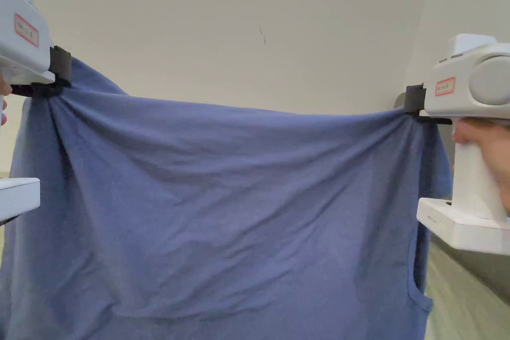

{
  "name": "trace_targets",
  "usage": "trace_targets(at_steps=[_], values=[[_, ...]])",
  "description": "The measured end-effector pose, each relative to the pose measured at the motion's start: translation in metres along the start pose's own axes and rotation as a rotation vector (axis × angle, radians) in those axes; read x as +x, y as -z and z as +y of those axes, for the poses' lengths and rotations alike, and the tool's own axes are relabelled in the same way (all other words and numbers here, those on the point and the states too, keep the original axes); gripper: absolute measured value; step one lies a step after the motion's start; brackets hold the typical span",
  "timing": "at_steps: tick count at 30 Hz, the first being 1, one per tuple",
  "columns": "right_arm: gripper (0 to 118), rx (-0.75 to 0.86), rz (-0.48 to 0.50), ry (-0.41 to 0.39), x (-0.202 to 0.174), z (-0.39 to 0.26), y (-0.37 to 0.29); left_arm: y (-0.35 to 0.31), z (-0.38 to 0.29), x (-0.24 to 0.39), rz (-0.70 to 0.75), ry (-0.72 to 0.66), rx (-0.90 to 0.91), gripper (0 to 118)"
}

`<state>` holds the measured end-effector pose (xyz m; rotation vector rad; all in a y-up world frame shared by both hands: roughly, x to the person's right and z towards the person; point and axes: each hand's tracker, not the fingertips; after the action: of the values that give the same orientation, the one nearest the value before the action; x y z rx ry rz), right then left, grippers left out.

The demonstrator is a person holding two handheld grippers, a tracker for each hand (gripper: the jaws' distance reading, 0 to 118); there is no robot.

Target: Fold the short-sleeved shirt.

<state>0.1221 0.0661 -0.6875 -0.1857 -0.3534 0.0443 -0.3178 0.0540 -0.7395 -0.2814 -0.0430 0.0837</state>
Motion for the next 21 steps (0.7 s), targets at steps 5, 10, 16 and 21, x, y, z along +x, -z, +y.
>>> trace_targets(at_steps=[5, 10, 16, 21], values=[[12, 0.083, -0.058, 0.022, -0.010, 0.034, 0.032, 0.036, 0.019, 0.014, -0.005, -0.024, 0.030, 4], [12, 0.147, -0.068, 0.086, -0.006, 0.057, 0.046, 0.056, 0.033, 0.026, 0.006, 0.015, 0.083, 4], [12, 0.124, -0.054, 0.093, -0.004, 0.034, 0.060, 0.072, 0.011, 0.027, -0.004, 0.013, 0.068, 4], [12, 0.004, -0.018, 0.083, -0.005, -0.016, 0.069, 0.090, -0.037, 0.018, 0.001, 0.007, -0.038, 4]])
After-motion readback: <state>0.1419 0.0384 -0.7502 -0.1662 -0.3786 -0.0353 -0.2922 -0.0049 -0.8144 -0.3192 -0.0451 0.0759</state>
